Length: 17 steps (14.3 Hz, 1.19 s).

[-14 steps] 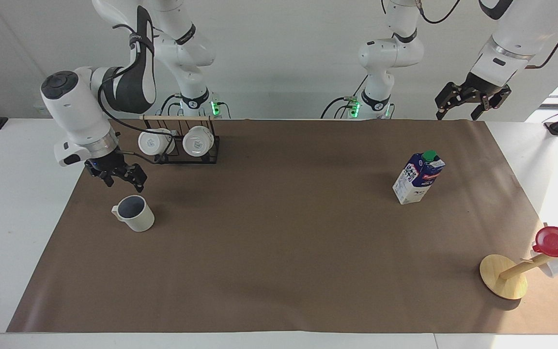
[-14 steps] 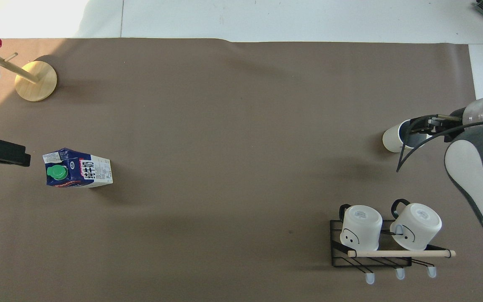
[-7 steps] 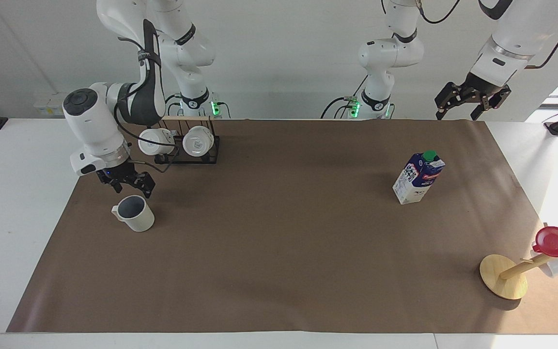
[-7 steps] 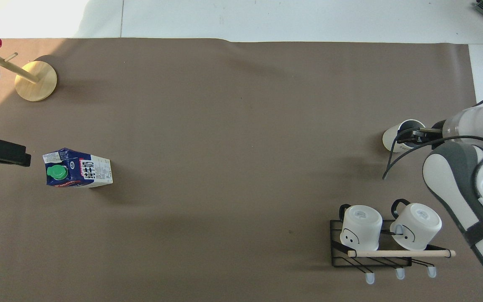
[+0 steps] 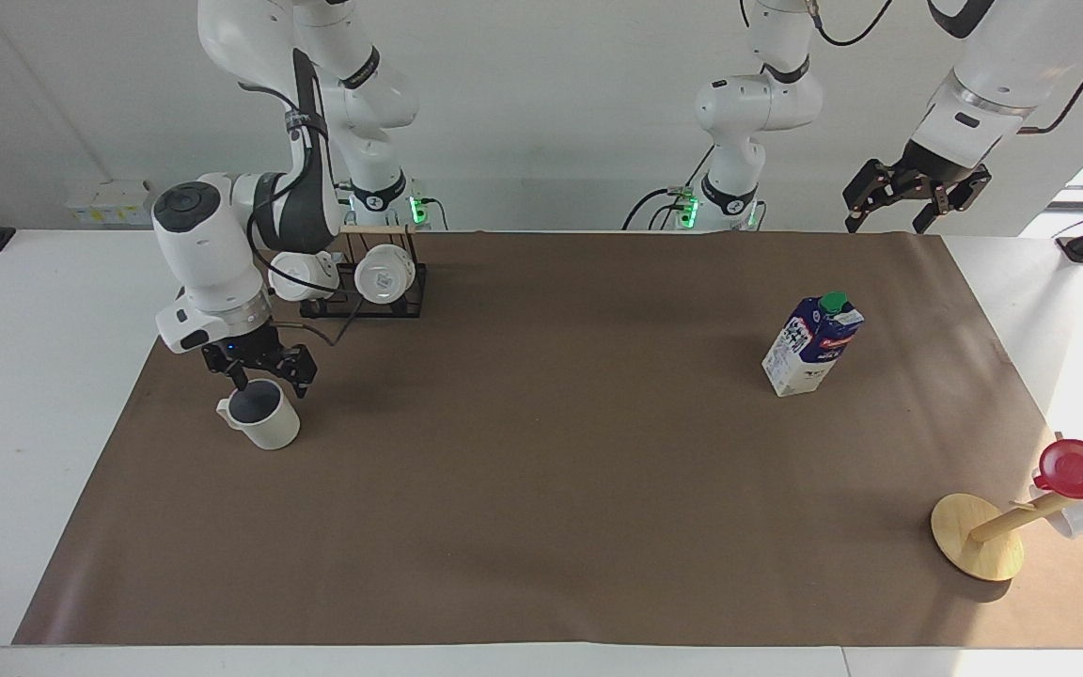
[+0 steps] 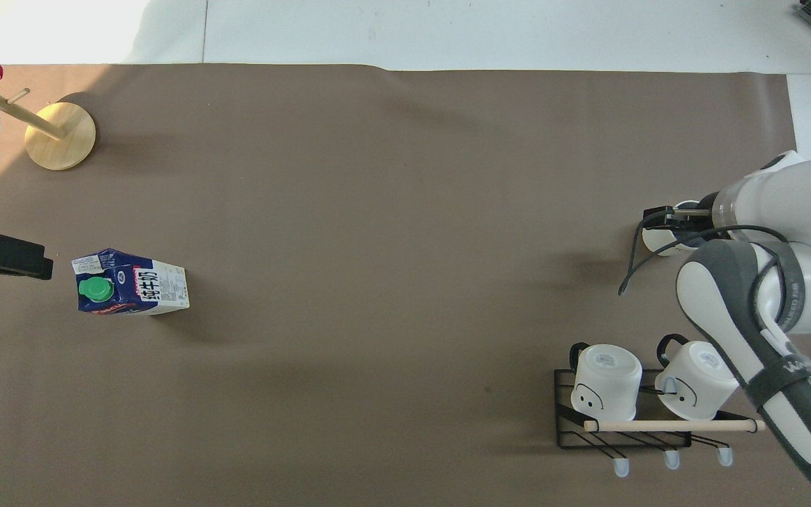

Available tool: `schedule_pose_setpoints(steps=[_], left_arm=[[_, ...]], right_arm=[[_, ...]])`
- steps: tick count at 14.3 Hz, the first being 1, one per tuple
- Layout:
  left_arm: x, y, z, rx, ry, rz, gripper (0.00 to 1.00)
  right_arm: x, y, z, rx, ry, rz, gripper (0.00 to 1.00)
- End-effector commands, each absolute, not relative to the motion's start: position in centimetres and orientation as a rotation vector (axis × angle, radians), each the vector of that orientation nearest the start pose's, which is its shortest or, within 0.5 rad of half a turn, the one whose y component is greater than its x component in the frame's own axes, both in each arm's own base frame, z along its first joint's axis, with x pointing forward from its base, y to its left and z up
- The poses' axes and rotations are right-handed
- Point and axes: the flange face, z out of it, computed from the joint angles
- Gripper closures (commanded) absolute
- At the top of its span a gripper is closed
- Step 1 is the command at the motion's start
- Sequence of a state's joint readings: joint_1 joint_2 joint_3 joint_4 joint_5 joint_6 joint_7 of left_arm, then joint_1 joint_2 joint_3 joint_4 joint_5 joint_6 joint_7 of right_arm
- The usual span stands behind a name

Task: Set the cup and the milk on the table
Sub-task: 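Reach the right gripper down to the white mug with dark inside, then grasp the mug with the right gripper while the left gripper grasps the carton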

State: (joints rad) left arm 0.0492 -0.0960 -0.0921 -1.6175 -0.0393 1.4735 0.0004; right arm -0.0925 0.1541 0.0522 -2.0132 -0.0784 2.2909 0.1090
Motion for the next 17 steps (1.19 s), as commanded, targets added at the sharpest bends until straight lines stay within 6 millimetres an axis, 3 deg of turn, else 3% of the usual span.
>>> schedule_pose_setpoints(steps=[1, 7, 8, 12, 15, 16, 17], left_arm=[[50.5, -2.7, 64.7, -3.157, 0.077, 0.077, 0.00], [50.0, -3.0, 61.2, -3.153, 0.078, 0.045, 0.00], [50.1, -3.0, 60.5, -3.153, 0.077, 0.041, 0.00], [49.9, -2.9, 57.9, -3.151, 0.068, 0.004, 0.00], [49.4, -3.0, 55.7, -3.149, 0.068, -0.025, 0.00], [49.4, -3.0, 55.3, -3.149, 0.068, -0.022, 0.00], [49.4, -3.0, 54.9, -3.149, 0.070, -0.022, 0.00]], right_arm=[[60.2, -2.1, 38.0, -3.192, 0.130, -0.206, 0.00], [60.2, -3.2, 37.5, -3.192, 0.129, -0.211, 0.00], [60.1, -3.2, 37.4, -3.193, 0.129, -0.204, 0.05], [60.1, -3.7, 35.0, -3.193, 0.141, -0.150, 0.09], [60.3, -3.8, 33.7, -3.191, 0.131, -0.152, 0.24], [60.4, -4.1, 33.4, -3.193, 0.104, -0.148, 0.33], [60.5, -4.3, 33.4, -3.195, 0.080, -0.152, 0.54]])
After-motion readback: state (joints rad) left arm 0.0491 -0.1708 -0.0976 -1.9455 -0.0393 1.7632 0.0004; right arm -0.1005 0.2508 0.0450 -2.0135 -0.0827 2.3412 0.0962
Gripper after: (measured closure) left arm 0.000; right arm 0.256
